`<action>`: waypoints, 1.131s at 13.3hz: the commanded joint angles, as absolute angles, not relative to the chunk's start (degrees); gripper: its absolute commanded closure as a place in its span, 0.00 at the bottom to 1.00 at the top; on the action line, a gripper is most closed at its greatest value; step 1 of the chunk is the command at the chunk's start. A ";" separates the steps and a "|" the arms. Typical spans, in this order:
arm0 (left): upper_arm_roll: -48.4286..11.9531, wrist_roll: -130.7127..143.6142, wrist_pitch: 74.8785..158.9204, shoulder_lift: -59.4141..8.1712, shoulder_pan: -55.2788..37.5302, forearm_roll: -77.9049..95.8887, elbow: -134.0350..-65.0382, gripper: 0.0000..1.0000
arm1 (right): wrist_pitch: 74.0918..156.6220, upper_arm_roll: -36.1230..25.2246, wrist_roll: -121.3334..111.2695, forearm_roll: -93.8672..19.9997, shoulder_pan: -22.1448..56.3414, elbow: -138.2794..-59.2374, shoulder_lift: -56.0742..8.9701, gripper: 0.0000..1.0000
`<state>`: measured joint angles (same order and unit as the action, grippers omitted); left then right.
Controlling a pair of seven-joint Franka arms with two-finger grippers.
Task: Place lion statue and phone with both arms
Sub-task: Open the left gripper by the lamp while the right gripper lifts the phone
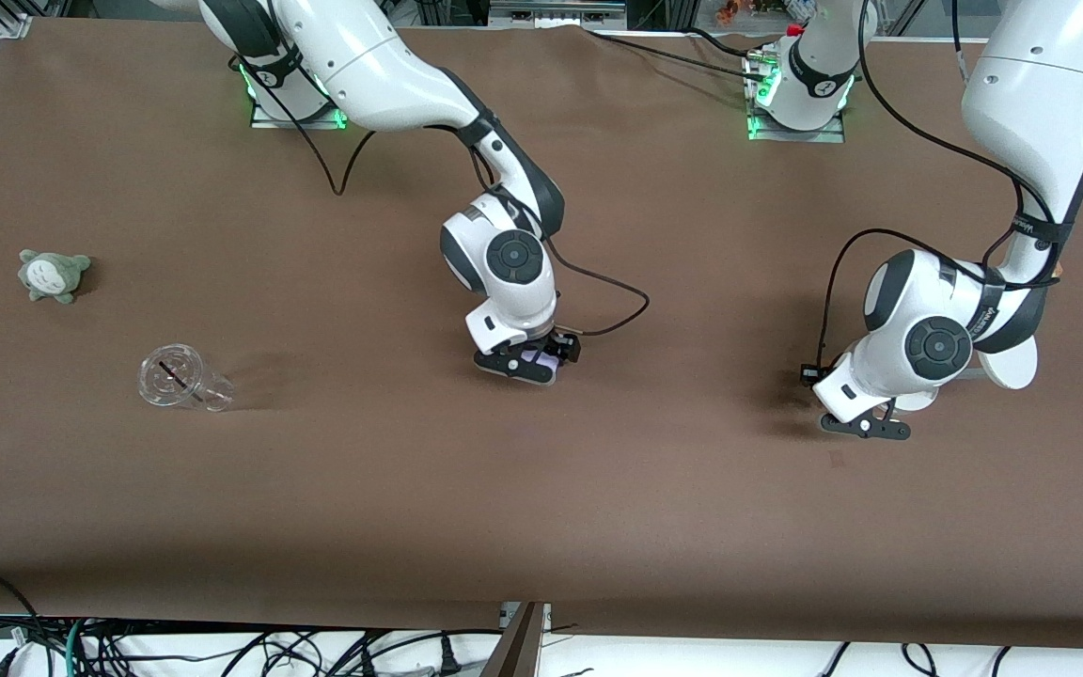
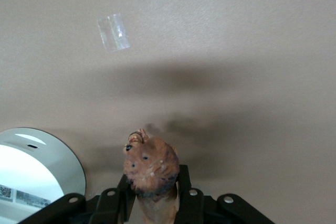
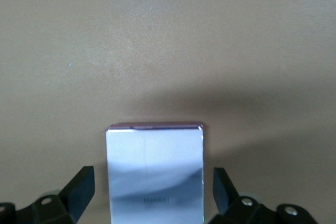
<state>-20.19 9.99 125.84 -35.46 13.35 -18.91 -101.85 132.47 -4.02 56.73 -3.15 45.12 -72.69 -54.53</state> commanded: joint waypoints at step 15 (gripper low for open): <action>-23.46 9.93 106.21 -28.39 13.10 -19.61 -90.99 0.00 | 115.88 -4.57 44.60 -1.76 38.77 -70.14 -44.85 0.97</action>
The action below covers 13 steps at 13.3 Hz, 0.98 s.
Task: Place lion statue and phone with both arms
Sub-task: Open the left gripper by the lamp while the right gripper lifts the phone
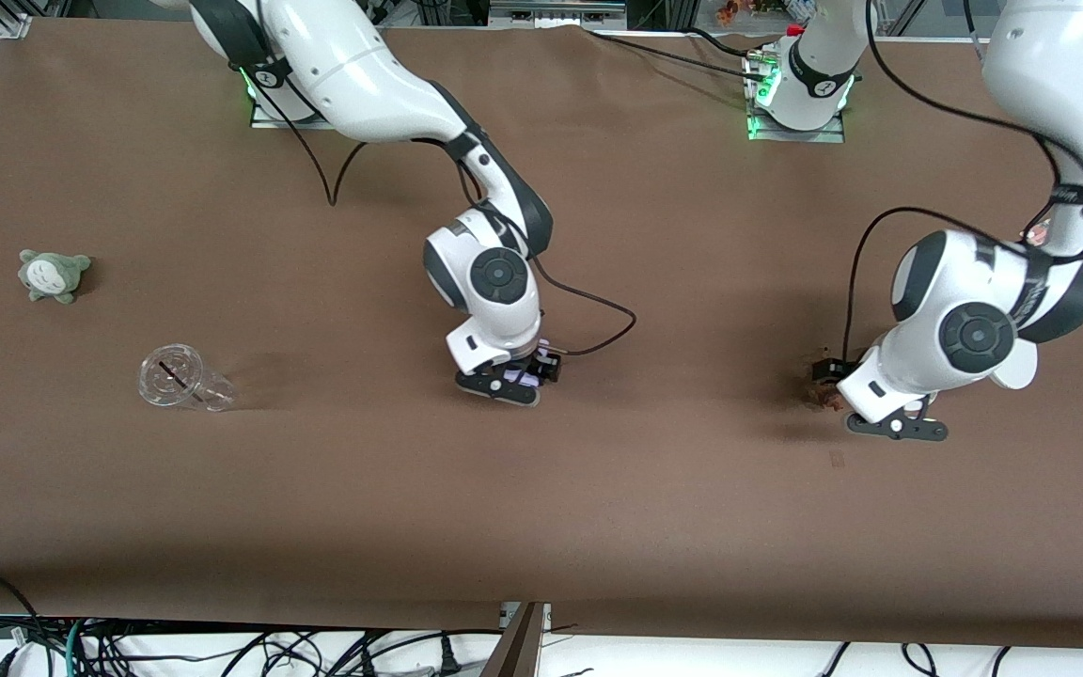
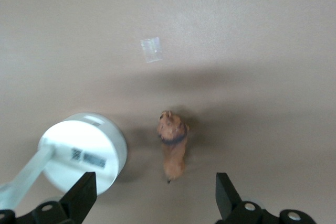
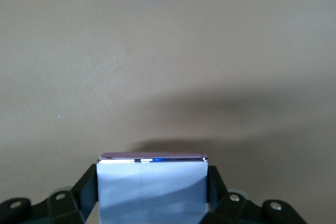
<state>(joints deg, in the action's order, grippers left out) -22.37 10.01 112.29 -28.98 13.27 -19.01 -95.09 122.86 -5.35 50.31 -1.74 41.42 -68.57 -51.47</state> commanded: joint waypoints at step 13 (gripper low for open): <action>-24.62 4.60 78.86 -17.94 16.26 -6.00 -74.62 0.00 | 97.97 -19.76 -0.58 -4.72 28.13 -85.84 -24.87 1.00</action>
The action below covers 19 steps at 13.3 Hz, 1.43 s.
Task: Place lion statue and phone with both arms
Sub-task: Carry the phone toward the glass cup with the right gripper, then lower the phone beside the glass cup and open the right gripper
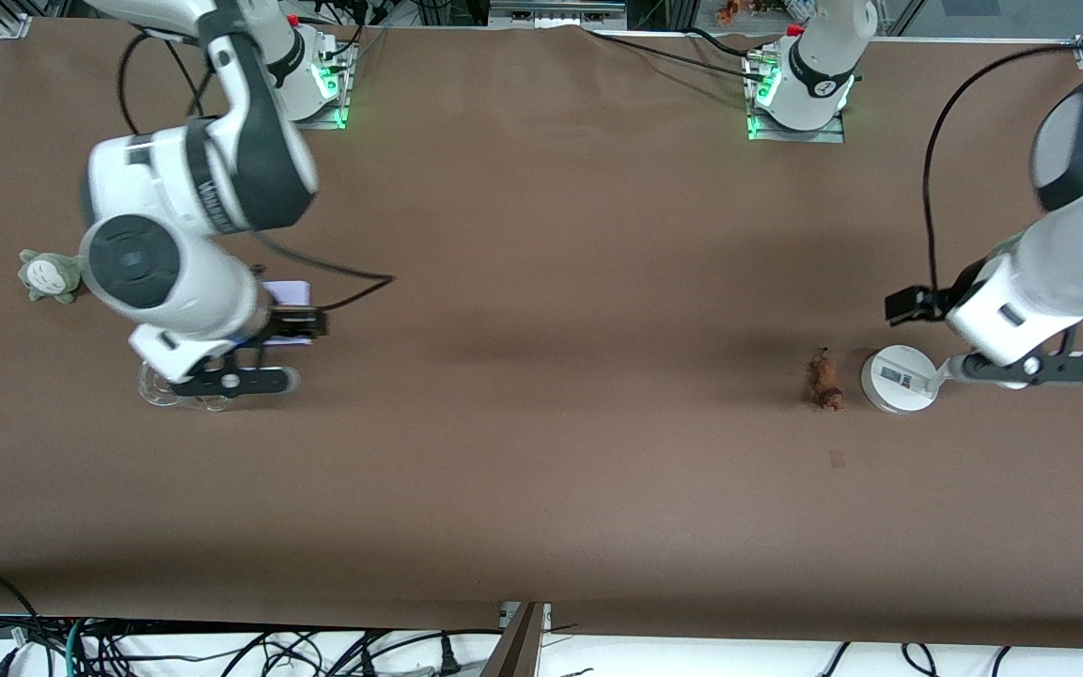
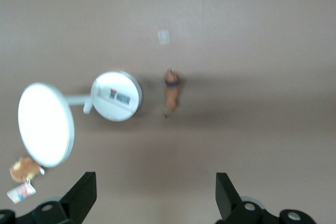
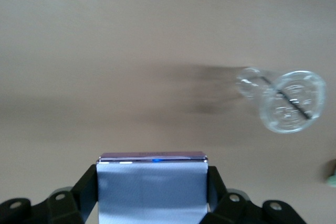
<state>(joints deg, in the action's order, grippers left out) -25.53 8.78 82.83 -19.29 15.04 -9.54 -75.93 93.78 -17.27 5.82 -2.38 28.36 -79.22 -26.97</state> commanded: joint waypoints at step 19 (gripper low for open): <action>-5.54 2.11 91.76 1.06 2.73 -2.29 -94.40 0.00 | 143.78 -18.46 -5.89 -15.65 26.81 -101.07 -41.48 1.00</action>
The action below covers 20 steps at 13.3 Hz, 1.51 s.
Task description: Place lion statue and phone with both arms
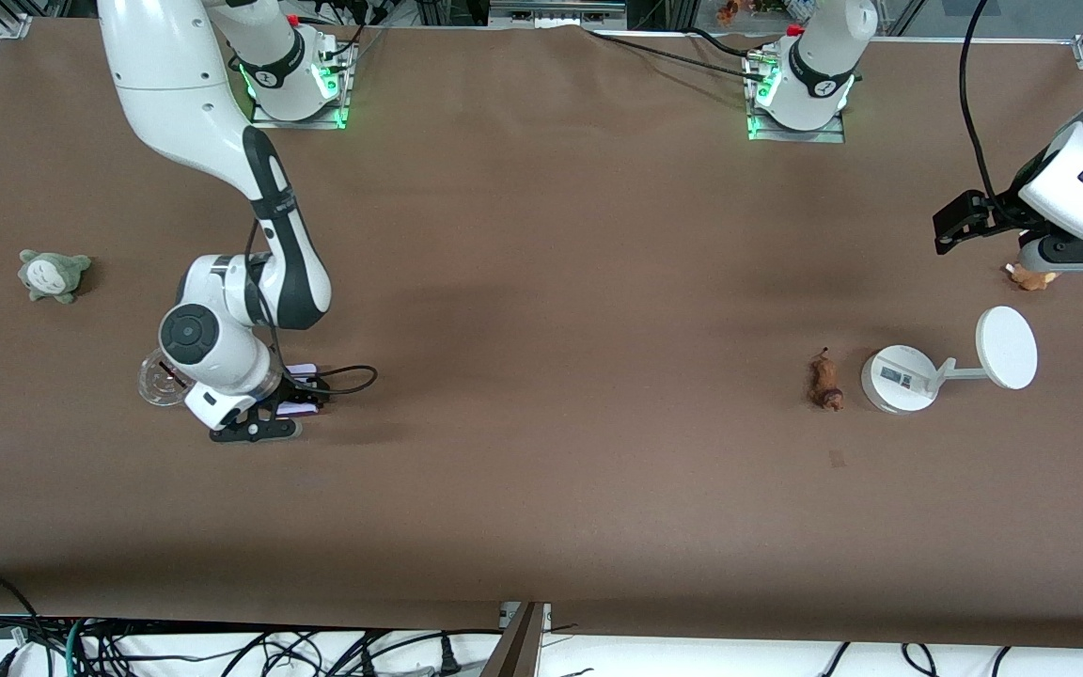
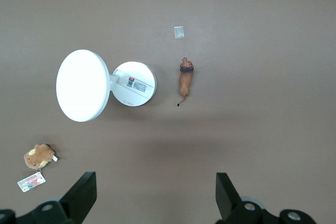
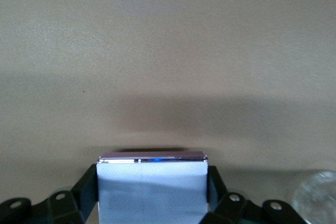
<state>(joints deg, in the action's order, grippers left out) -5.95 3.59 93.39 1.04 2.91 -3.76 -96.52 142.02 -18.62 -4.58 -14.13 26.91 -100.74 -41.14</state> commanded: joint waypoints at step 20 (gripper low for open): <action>-5.71 2.20 92.02 -0.96 2.11 -3.08 -91.76 0.00 | 85.29 -23.38 1.30 -9.23 26.98 -93.54 -5.36 0.00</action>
